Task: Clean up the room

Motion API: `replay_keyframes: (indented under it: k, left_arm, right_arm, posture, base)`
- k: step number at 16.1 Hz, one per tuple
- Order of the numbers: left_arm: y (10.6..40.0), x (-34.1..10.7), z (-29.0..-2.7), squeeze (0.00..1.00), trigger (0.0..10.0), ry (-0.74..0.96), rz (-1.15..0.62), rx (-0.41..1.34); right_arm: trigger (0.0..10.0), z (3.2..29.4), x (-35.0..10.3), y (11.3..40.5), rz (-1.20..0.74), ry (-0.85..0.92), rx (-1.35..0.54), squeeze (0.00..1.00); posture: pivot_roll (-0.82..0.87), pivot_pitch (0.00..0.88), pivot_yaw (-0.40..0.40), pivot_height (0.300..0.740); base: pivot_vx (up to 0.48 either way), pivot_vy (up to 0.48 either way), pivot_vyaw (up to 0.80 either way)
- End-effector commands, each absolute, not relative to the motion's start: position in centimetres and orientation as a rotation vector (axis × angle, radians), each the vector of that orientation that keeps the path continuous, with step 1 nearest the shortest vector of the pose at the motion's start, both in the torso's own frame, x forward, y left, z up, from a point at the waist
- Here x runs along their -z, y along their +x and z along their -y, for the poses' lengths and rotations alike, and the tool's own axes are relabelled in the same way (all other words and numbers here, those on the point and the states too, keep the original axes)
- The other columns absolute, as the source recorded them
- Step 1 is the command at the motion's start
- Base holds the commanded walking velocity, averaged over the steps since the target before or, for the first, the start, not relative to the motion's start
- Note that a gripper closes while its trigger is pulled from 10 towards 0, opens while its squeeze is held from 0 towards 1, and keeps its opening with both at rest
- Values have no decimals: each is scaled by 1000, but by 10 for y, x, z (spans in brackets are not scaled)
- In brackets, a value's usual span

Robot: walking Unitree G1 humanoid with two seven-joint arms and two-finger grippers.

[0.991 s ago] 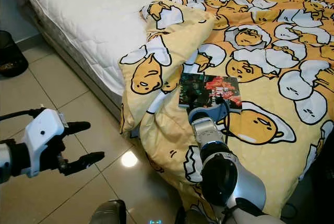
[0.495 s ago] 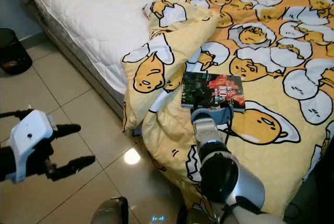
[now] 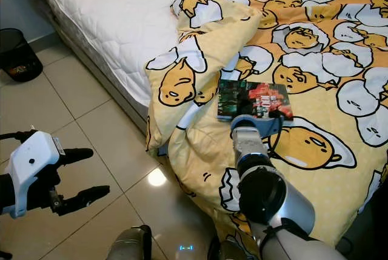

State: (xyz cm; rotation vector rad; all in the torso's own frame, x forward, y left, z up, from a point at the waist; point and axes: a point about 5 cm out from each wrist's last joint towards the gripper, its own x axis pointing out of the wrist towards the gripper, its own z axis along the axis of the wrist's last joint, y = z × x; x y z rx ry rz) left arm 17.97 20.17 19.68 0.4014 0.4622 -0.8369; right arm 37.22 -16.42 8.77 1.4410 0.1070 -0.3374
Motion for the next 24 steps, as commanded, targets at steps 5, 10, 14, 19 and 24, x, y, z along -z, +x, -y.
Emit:
replay_keyframes:
  k: [5, 10, 14, 19, 24]
  left_arm:
    - [173, -201, -203, 1000, 10000, 419, -469, 832]
    - [173, -202, -203, 1000, 10000, 416, -469, 831]
    - [173, -202, -201, 1000, 10000, 413, -467, 833]
    - [174, -203, -198, 1000, 10000, 397, -450, 835]
    - [180, -208, -192, 1000, 10000, 352, -385, 838]
  right_arm:
    - [0, 171, -101, 379, -26, 1482, 334, 0]
    - [0, 168, -98, 377, -43, 1481, 331, 0]
    - [0, 166, -97, 377, -52, 1478, 330, 0]
    - [0, 168, -95, 376, -60, 1478, 344, 0]
    - [0, 167, -91, 373, -66, 1480, 350, 0]
  posture:
    - [551, 215, 19, 740]
    - [552, 219, 19, 740]
    - [553, 221, 17, 740]
    - [551, 220, 14, 740]
    - [540, 213, 17, 740]
  base:
    - [0, 0, 0]
    - [0, 0, 0]
    - [0, 0, 0]
    - [0, 0, 0]
    - [0, 0, 0]
